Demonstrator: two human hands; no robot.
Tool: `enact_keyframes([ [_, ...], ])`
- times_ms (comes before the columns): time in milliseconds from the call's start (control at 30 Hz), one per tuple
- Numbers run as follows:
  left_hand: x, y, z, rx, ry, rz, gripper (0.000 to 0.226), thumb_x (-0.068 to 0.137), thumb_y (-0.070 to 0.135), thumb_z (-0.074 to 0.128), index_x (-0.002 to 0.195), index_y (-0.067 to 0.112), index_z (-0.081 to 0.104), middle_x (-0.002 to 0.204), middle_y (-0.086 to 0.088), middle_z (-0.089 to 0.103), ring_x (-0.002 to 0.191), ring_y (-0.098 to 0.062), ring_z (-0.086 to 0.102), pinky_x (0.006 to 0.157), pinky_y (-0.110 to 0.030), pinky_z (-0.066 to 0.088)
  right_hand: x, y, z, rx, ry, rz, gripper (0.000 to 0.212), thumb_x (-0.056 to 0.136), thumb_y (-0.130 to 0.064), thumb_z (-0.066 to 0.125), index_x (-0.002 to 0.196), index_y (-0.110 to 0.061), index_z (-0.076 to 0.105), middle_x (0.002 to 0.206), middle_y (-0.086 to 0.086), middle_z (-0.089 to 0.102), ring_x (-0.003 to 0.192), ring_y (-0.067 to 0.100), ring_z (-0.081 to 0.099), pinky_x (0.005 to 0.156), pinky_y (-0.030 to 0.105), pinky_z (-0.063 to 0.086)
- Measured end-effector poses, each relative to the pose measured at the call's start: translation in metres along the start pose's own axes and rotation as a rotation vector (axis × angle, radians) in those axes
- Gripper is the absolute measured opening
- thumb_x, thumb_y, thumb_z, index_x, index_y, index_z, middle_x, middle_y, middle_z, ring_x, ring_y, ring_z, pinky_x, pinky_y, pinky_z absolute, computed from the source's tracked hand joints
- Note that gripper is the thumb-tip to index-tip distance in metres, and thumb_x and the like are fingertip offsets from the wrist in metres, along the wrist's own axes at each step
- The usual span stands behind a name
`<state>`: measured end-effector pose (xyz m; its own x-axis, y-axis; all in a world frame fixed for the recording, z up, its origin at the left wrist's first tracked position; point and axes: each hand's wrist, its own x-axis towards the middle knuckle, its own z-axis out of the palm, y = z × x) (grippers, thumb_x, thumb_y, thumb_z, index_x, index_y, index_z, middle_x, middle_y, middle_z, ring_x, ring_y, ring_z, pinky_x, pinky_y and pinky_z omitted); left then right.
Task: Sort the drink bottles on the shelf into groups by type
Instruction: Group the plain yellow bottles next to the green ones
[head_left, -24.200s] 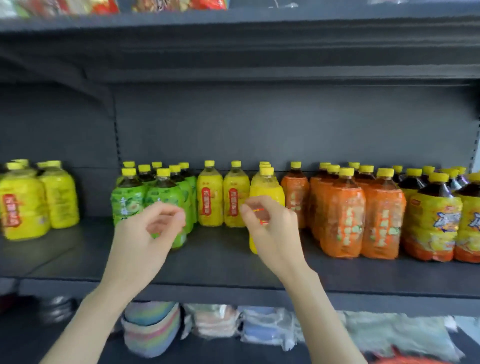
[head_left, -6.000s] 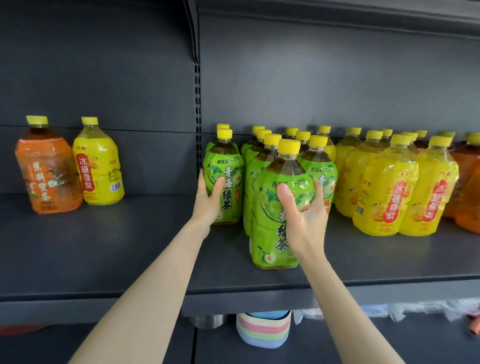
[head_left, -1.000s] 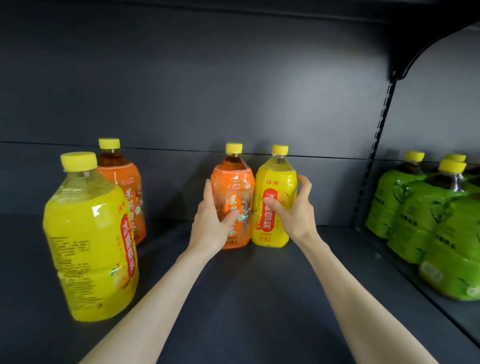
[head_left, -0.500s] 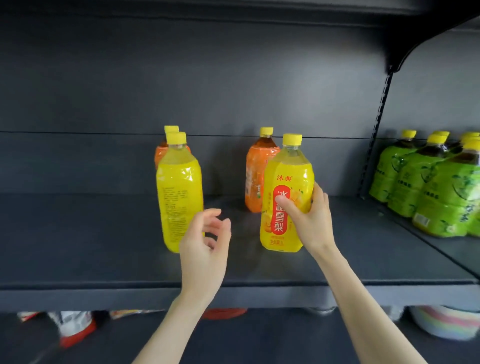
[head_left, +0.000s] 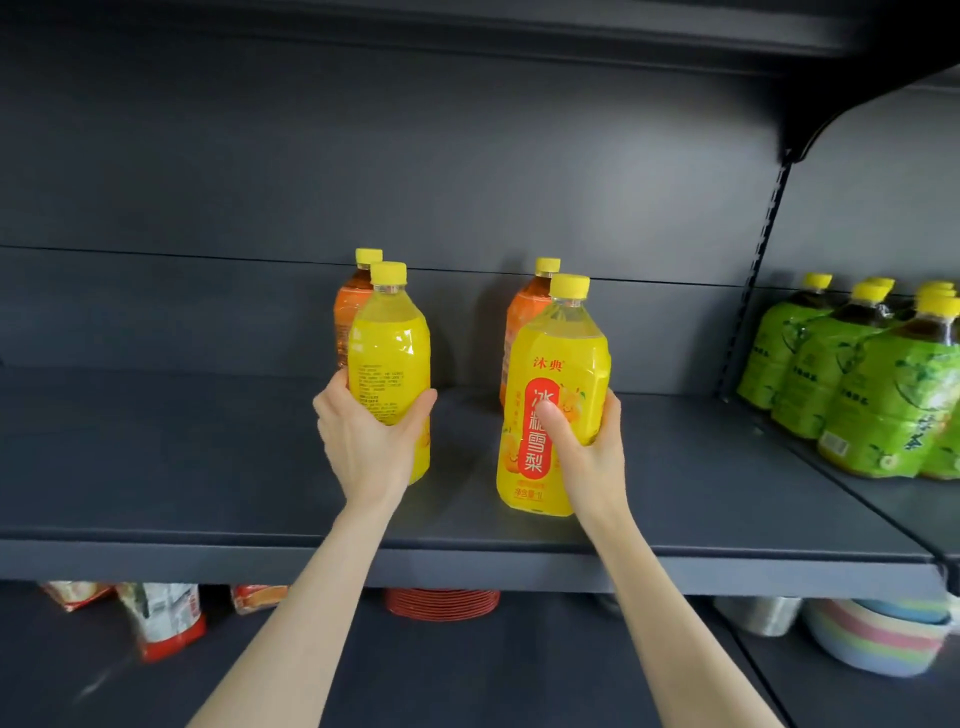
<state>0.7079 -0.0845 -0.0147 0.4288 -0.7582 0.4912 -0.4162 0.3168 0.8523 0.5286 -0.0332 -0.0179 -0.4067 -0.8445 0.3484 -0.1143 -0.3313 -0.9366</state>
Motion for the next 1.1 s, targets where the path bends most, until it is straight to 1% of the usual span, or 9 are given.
enact_keyframes([
  [100, -0.004, -0.009, -0.017, -0.256, -0.223, 0.064, 0.084, 0.068, 0.047, 0.079, 0.135, 0.024, 0.033, 0.126, 0.005, 0.051, 0.107, -0.01, 0.054, 0.086, -0.03, 0.047, -0.001, 0.0, -0.003, 0.039, -0.026, 0.002, 0.073, 0.07, -0.051, 0.066, 0.134, -0.028, 0.041, 0.117, -0.007, 0.063, 0.1, 0.014, 0.065, 0.08, 0.031, 0.058],
  [200, -0.015, -0.005, -0.02, -0.456, -0.448, 0.0, 0.092, 0.063, 0.061, 0.065, 0.14, 0.032, 0.024, 0.126, 0.011, 0.05, 0.109, -0.007, 0.055, 0.083, -0.029, 0.051, -0.005, -0.002, -0.007, 0.084, -0.035, 0.011, 0.064, 0.068, -0.053, 0.065, 0.125, -0.031, 0.046, 0.113, -0.007, 0.065, 0.097, 0.012, 0.067, 0.074, 0.024, 0.057],
  [300, -0.028, 0.011, -0.005, -0.482, -0.408, -0.025, 0.087, 0.067, 0.06, 0.069, 0.139, 0.034, 0.027, 0.117, 0.016, 0.052, 0.104, -0.007, 0.057, 0.074, -0.023, 0.049, -0.011, -0.003, -0.011, 0.089, 0.006, -0.002, 0.055, 0.073, -0.057, 0.07, 0.117, -0.034, 0.049, 0.108, -0.011, 0.066, 0.093, 0.011, 0.068, 0.068, 0.02, 0.057],
  [367, -0.038, 0.021, 0.002, -0.524, -0.35, -0.03, 0.08, 0.071, 0.056, 0.069, 0.138, 0.03, 0.033, 0.111, 0.02, 0.054, 0.1, -0.005, 0.058, 0.072, -0.022, 0.049, -0.016, -0.004, -0.019, 0.089, 0.043, -0.012, 0.055, 0.071, -0.054, 0.064, 0.118, -0.029, 0.053, 0.107, -0.009, 0.068, 0.092, 0.011, 0.07, 0.069, 0.021, 0.058],
  [500, -0.058, 0.043, 0.013, -0.678, -0.423, -0.065, 0.058, 0.07, 0.062, 0.058, 0.123, 0.04, 0.046, 0.111, 0.015, 0.062, 0.098, -0.008, 0.064, 0.074, -0.027, 0.052, -0.02, -0.021, -0.059, 0.057, 0.101, -0.068, 0.059, 0.07, -0.059, 0.066, 0.117, -0.023, 0.058, 0.101, -0.004, 0.072, 0.088, 0.008, 0.071, 0.067, 0.023, 0.058],
  [633, -0.085, 0.082, 0.036, -0.774, -0.546, -0.058, 0.035, 0.075, 0.053, 0.054, 0.108, 0.041, 0.052, 0.097, 0.017, 0.068, 0.091, -0.004, 0.067, 0.065, -0.021, 0.053, -0.023, -0.045, -0.119, 0.033, 0.189, -0.104, 0.052, 0.068, -0.063, 0.064, 0.107, -0.028, 0.061, 0.098, -0.003, 0.074, 0.087, 0.01, 0.072, 0.07, 0.026, 0.057],
  [800, -0.148, 0.139, 0.081, -0.835, -0.691, -0.033, 0.053, 0.065, 0.066, 0.055, 0.112, 0.043, 0.052, 0.1, 0.016, 0.069, 0.091, -0.005, 0.068, 0.066, -0.023, 0.055, -0.039, -0.063, -0.215, -0.016, 0.3, -0.11, 0.046, 0.07, -0.06, 0.064, 0.105, -0.03, 0.064, 0.096, -0.004, 0.074, 0.086, 0.01, 0.071, 0.073, 0.031, 0.058],
  [933, -0.228, 0.181, 0.128, -0.87, -0.777, -0.047, 0.052, 0.063, 0.067, 0.056, 0.108, 0.04, 0.055, 0.1, 0.013, 0.07, 0.091, -0.01, 0.068, 0.072, -0.032, 0.054, -0.062, -0.068, -0.314, -0.064, 0.375, -0.089, 0.052, 0.062, -0.067, 0.064, 0.101, -0.031, 0.065, 0.094, -0.004, 0.075, 0.086, 0.012, 0.072, 0.074, 0.035, 0.059],
  [1100, -0.324, 0.238, 0.182, -0.871, -0.857, -0.047, 0.046, 0.071, 0.061, 0.057, 0.11, 0.036, 0.054, 0.099, 0.011, 0.07, 0.091, -0.01, 0.068, 0.07, -0.029, 0.054, -0.084, -0.073, -0.435, -0.136, 0.434, -0.068, 0.049, 0.067, -0.062, 0.064, 0.101, -0.028, 0.065, 0.09, -0.003, 0.075, 0.08, 0.012, 0.072, 0.068, 0.03, 0.058],
])
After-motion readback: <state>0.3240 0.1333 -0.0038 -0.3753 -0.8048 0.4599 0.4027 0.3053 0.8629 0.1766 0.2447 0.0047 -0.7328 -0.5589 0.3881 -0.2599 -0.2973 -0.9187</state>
